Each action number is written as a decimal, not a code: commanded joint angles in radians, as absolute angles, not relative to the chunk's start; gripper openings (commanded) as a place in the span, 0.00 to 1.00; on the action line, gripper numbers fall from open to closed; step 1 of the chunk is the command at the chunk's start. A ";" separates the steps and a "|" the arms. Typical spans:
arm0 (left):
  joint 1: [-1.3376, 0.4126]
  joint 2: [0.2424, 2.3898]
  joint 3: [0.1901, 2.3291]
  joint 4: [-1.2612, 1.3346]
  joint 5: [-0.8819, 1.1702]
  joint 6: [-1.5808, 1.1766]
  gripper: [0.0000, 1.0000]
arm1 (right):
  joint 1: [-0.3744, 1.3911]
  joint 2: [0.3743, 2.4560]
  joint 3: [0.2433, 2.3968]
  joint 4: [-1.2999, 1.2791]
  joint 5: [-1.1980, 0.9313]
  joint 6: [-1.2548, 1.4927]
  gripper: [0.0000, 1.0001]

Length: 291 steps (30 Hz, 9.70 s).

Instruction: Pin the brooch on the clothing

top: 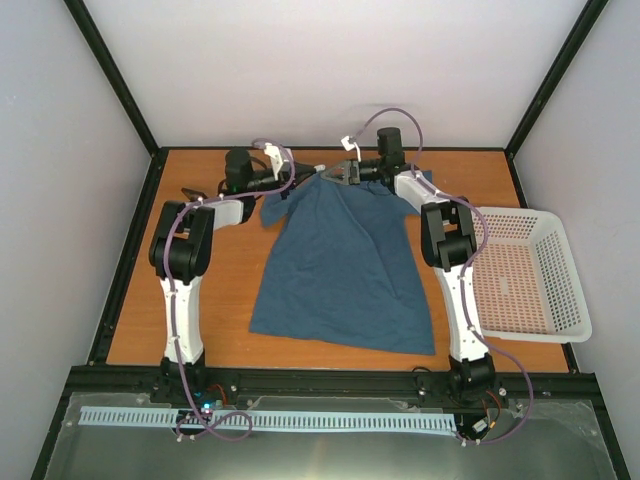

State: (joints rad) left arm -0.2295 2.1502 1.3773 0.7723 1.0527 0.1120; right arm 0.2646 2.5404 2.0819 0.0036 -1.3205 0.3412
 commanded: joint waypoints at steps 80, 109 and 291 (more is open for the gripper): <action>-0.190 2.380 1.484 1.484 1.428 -0.776 0.01 | 0.293 2.458 2.009 -0.111 -1.376 -0.198 0.86; -0.196 2.389 1.522 1.500 1.413 -0.830 0.01 | 0.325 2.486 2.061 -0.176 -1.328 -0.263 0.92; -0.204 2.162 1.563 -0.145 0.342 0.154 0.90 | 0.132 2.628 2.360 -0.731 -0.051 -0.077 0.81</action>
State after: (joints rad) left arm -0.2073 2.0560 1.4551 0.0998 0.3653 0.1867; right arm 0.1307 2.5954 2.2852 -0.6529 -0.1108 -0.1081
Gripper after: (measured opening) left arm 0.892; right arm 0.830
